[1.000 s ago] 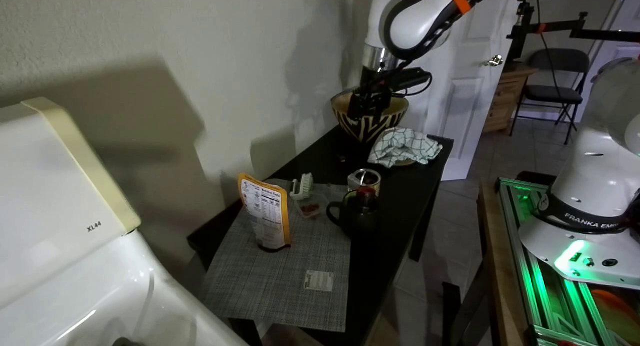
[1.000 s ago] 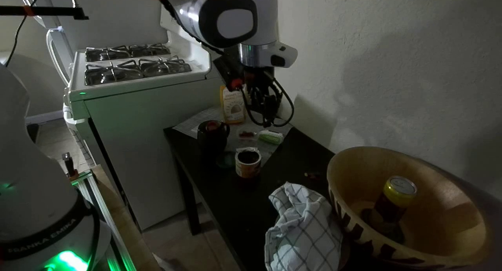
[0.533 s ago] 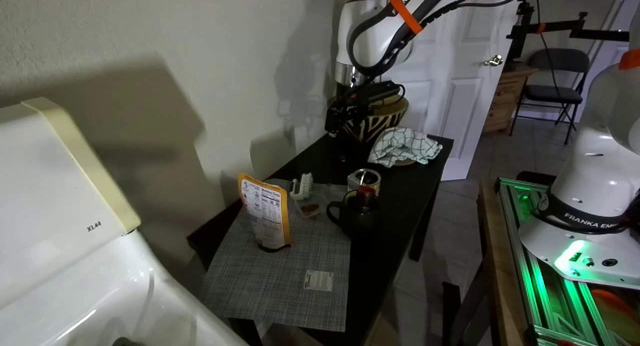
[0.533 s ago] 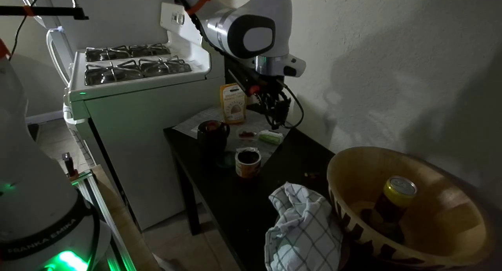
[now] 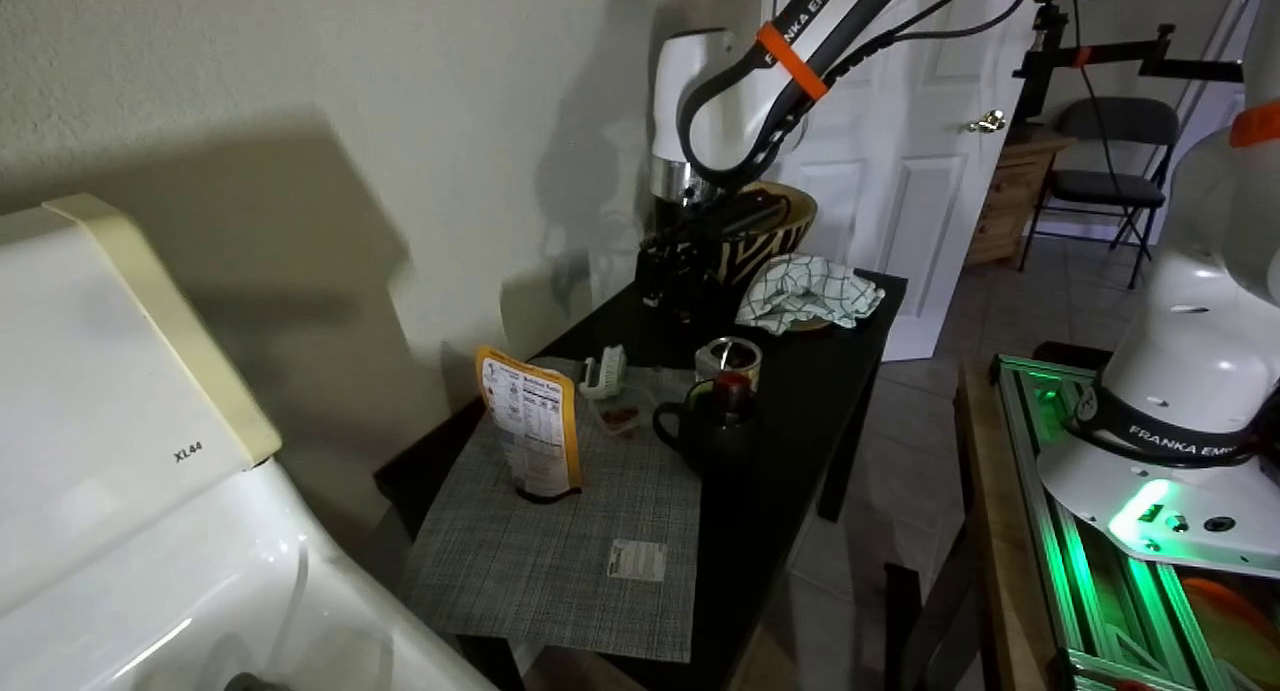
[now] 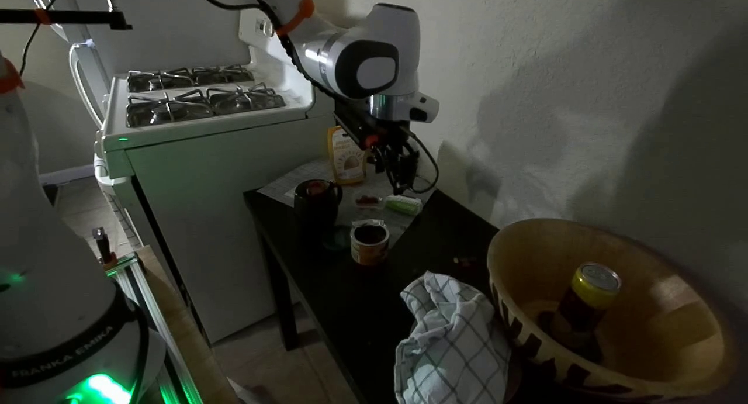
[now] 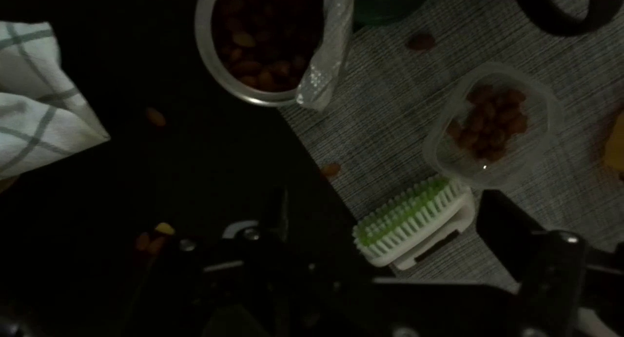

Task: Pour the contents of the small lunchbox into the orange can

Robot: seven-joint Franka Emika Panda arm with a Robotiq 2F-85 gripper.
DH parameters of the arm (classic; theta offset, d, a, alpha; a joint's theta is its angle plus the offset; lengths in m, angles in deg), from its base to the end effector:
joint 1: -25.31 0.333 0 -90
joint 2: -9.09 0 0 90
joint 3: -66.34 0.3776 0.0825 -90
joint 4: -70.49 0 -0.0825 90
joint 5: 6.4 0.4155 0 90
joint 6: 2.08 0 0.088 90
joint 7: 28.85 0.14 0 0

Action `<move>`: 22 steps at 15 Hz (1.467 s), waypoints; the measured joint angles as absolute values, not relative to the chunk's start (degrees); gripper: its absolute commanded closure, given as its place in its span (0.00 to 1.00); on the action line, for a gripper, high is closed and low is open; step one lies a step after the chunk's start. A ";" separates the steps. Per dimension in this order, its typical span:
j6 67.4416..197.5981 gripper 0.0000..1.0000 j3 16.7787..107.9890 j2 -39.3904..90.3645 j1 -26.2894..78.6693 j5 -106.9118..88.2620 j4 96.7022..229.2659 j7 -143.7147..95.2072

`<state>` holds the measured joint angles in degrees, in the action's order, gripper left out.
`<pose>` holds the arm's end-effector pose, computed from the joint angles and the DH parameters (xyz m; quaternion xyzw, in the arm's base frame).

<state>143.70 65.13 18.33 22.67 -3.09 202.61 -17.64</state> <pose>0.5632 -0.0376 0.2867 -0.9872 0.1537 -0.0375 0.0179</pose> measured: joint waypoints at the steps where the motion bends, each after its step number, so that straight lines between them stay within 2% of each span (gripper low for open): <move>1: 144.20 0.02 65.56 20.27 23.38 -3.09 202.08 -17.64; 8: 151.06 0.12 65.91 32.38 25.01 -3.24 196.37 -18.28; 11: 151.72 0.11 66.11 35.41 25.00 -3.18 193.05 -19.72; 14: 151.72 0.19 66.96 37.32 24.89 -3.08 190.46 -21.63; 15: 151.72 0.26 67.34 37.82 24.81 -3.01 189.88 -22.31; 16: 151.71 0.21 67.65 38.26 24.78 -2.95 189.41 -22.80; 22: 151.67 0.26 68.28 39.52 24.34 -2.48 189.00 -24.12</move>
